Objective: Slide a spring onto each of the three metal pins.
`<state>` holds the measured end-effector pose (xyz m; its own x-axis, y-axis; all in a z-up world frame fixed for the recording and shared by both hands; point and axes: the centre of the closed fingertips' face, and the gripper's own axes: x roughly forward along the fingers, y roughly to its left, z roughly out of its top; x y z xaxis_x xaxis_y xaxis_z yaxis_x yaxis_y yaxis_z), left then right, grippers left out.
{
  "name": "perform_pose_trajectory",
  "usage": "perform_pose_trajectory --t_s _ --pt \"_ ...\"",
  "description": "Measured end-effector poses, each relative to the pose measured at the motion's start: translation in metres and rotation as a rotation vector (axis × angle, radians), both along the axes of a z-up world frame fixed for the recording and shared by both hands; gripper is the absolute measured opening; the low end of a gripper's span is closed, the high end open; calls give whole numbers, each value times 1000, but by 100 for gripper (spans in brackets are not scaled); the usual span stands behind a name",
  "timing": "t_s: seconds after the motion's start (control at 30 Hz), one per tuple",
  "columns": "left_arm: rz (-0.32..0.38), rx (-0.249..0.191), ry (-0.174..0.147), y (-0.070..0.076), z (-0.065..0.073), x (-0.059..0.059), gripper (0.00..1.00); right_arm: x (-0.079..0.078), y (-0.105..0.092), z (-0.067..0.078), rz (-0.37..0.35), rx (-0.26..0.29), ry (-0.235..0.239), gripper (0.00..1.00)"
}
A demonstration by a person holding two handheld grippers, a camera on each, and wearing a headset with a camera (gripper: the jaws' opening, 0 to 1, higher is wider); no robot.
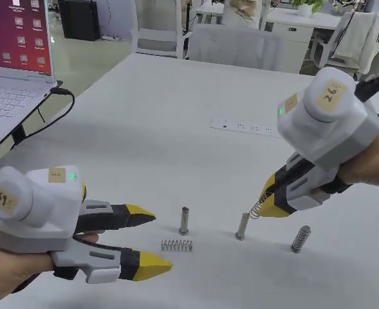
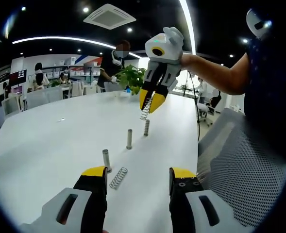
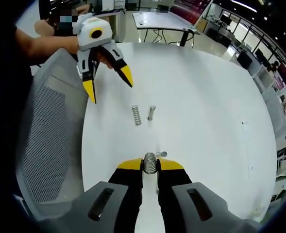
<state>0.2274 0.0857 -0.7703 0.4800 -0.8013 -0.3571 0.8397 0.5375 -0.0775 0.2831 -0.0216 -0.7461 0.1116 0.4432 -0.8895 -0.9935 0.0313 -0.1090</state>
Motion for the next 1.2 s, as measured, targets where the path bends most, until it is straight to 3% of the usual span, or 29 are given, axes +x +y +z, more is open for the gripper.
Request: perform_pose_trajectory --t_s 0.57,1.2 --pt "7 1 -1 2 -1 2 45 25 3 -15 -6 -50 14 9" --pt "7 2 -7 2 0 1 45 33 5 -34 -4 -103 52 9"
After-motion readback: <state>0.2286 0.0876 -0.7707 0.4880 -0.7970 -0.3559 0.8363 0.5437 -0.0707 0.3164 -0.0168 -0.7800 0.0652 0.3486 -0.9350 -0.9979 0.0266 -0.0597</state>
